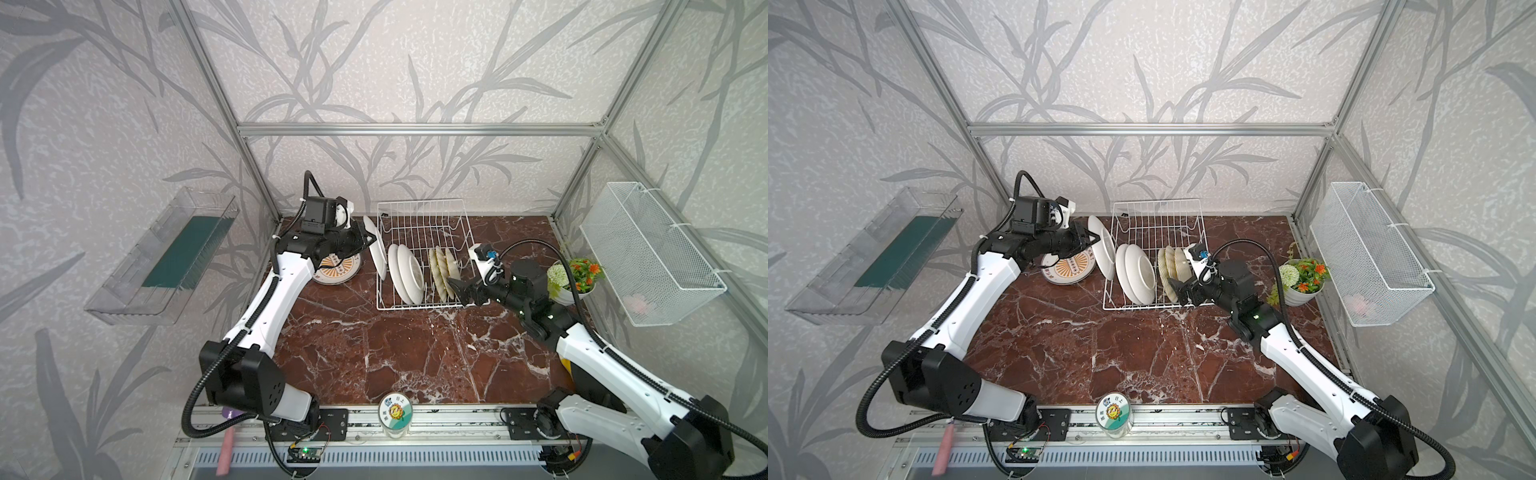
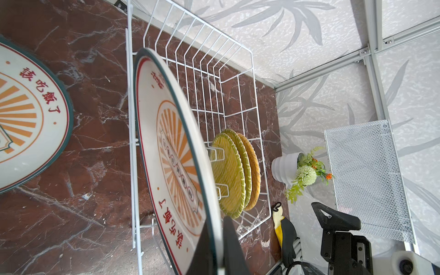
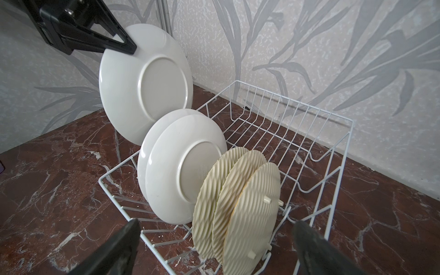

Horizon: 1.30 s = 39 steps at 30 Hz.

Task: Unload the plates from the dish rack
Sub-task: Pick up a plate from the dish rack, then place the plate on the plate.

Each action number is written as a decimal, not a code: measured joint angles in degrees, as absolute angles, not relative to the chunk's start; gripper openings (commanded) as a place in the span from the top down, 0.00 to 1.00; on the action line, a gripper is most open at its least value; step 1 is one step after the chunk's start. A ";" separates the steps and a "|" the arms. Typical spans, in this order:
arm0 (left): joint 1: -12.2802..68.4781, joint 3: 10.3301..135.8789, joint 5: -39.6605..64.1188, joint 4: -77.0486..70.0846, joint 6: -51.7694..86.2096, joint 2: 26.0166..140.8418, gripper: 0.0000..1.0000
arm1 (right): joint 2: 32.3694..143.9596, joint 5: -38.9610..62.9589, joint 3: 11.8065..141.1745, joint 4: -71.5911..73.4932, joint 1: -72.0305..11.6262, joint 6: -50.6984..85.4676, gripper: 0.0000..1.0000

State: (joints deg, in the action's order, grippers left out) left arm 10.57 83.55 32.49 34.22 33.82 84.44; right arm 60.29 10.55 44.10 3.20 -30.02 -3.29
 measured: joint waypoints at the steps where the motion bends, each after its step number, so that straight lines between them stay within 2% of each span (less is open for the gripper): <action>1: 10.59 83.79 32.32 34.85 33.43 84.44 1.00 | 60.29 10.55 44.10 3.22 -30.02 -3.29 0.01; 16: 10.00 95.64 20.47 45.17 24.71 83.74 1.00 | 60.16 9.58 44.69 3.07 -30.02 -3.29 0.01; 25: 10.55 100.77 19.77 47.07 17.45 84.73 1.00 | 60.16 7.86 47.40 2.17 -29.21 -0.10 0.01; 32: 14.96 106.91 17.78 48.77 7.68 87.64 1.00 | 60.97 8.78 51.86 0.27 -23.18 9.82 0.01; 39: 22.79 107.11 11.88 48.51 -5.63 88.62 1.00 | 63.92 11.29 57.45 -2.96 -17.65 20.69 0.01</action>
